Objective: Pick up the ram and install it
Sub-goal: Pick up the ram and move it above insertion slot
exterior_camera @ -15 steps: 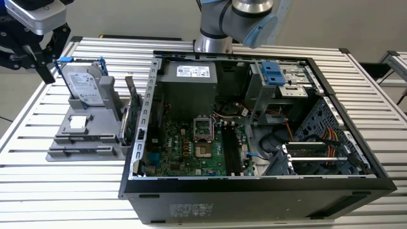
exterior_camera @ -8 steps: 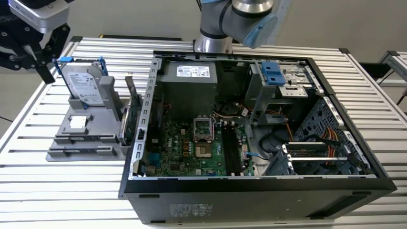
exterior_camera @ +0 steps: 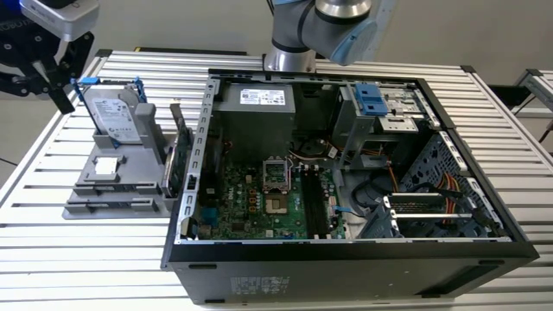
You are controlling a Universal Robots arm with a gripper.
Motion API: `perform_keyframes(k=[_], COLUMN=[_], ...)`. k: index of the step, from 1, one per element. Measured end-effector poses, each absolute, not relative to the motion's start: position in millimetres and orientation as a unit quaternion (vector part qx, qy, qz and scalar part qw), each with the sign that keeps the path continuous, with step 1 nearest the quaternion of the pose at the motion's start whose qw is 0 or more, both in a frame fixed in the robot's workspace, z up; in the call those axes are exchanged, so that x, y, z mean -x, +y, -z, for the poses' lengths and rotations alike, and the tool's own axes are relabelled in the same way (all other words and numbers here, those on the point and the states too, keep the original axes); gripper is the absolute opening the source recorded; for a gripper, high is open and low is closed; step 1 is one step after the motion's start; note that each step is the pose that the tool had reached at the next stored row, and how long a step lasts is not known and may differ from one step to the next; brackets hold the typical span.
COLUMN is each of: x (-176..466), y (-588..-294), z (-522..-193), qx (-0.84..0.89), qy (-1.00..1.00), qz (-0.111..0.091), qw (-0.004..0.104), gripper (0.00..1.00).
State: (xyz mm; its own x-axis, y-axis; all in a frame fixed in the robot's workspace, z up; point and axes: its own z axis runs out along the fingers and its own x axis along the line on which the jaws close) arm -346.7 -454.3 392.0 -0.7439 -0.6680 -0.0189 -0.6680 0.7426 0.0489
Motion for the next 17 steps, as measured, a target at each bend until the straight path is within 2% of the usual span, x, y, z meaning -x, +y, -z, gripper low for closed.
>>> perform_keyframes(k=[17], x=[346.7], y=[-454.3], z=[-392.0], qx=[0.426], qy=[0.904], qz=[-0.026], qw=[-0.002], gripper=[0.0])
